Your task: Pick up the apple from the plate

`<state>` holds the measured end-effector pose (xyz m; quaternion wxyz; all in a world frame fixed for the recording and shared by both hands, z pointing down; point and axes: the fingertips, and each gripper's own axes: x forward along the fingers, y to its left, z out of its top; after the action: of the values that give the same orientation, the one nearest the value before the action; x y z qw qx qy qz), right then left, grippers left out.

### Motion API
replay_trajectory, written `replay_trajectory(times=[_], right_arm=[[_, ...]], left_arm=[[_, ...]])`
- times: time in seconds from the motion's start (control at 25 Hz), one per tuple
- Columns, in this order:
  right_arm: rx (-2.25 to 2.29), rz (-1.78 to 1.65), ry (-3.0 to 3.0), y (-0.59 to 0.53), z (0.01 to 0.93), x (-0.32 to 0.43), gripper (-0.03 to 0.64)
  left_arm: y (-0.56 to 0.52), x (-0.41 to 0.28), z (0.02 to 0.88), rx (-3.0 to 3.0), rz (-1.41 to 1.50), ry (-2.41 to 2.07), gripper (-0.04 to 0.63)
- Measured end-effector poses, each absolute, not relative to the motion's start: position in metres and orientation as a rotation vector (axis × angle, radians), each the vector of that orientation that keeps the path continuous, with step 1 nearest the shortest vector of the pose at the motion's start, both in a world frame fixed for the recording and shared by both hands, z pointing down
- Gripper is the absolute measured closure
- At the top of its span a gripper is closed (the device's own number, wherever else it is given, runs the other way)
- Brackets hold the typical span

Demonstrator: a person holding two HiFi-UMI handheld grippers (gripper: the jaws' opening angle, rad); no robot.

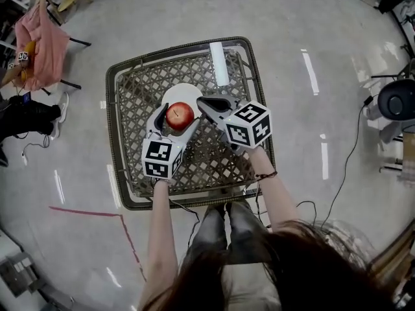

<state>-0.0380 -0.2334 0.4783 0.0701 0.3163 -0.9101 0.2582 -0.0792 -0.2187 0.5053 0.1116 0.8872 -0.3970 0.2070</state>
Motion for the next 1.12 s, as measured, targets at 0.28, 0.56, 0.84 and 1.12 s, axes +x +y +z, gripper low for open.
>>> replay_trajectory(times=[0.28, 0.56, 0.84, 1.12], right_arm=[[0.952, 0.769, -2.743, -0.22, 0.465, -0.036, 0.607], [0.941, 0.763, -2.752, -0.208, 0.45, -0.035, 0.607], [0.932, 0.74, -2.776, -0.2, 0.431, -0.037, 0.607], [0.948, 0.743, -2.814, -0.189, 0.412, -0.043, 0.608]], left_arm=[[-0.207, -0.078, 0.488, 2.599, 0.591, -1.178, 0.183], [-0.196, -0.082, 0.47, 2.577, 0.552, -1.208, 0.183], [-0.184, -0.092, 0.448, 2.551, 0.505, -1.254, 0.183], [-0.169, -0.107, 0.427, 2.528, 0.448, -1.306, 0.183]])
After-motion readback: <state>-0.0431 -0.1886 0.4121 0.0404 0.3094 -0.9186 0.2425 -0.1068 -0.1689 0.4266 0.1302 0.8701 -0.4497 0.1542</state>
